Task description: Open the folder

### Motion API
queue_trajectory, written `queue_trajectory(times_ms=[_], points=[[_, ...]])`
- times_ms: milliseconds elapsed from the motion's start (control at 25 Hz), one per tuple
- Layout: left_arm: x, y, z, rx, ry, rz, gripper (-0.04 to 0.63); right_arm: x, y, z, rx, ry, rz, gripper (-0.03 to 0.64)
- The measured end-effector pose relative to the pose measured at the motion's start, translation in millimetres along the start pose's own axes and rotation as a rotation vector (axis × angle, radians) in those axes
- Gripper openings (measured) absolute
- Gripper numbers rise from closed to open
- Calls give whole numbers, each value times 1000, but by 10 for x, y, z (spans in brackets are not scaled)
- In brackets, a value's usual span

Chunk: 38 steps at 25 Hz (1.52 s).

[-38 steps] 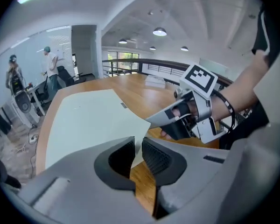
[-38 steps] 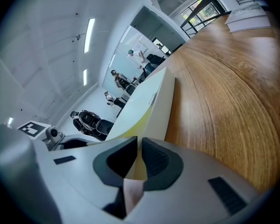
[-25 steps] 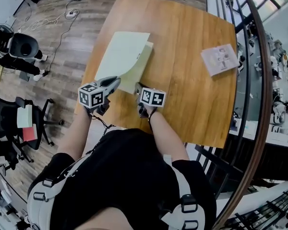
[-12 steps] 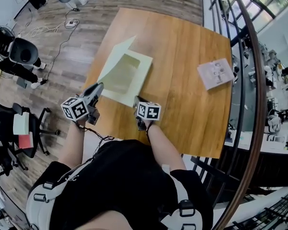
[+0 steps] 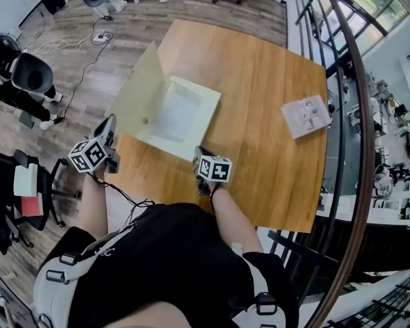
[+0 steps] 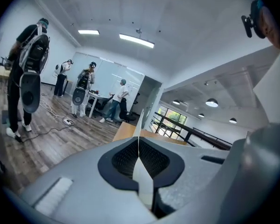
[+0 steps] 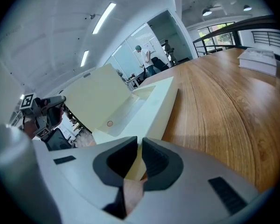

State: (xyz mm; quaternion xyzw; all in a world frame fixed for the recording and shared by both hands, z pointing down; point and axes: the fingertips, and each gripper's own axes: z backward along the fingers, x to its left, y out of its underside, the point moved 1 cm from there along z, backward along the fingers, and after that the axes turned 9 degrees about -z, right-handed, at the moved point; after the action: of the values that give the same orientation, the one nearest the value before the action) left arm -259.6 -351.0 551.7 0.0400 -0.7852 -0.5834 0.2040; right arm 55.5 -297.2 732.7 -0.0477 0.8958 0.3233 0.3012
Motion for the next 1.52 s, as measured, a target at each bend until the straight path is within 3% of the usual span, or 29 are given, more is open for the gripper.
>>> queue_trajectory(times_ms=[120, 200, 440, 640, 720, 960, 1200, 1400, 1520], points=[[249, 2, -13, 14, -53, -29, 5, 10, 8, 9, -23, 25, 11, 35], [450, 43, -30, 23, -94, -9, 5, 16, 6, 7, -37, 51, 27, 34], [1084, 353, 21, 118, -275, -14, 2, 17, -8, 47, -68, 132, 61, 34], [1261, 499, 45, 202, -363, -203, 2, 2, -28, 71, -52, 166, 106, 34], [1296, 560, 67, 222, -385, -238, 2, -5, -33, 85, -39, 175, 128, 34], [1405, 843, 263, 264, -430, -200, 2, -93, -111, 130, 1, 214, 209, 34], [1525, 1170, 515, 314, -457, -122, 3, -176, -205, 120, 1, 244, 217, 31], [1642, 1428, 678, 430, -529, -205, 35, -171, -224, 96, 9, 252, 235, 15], [1696, 1509, 752, 443, -555, -187, 45, -156, -241, 80, 16, 252, 233, 15]])
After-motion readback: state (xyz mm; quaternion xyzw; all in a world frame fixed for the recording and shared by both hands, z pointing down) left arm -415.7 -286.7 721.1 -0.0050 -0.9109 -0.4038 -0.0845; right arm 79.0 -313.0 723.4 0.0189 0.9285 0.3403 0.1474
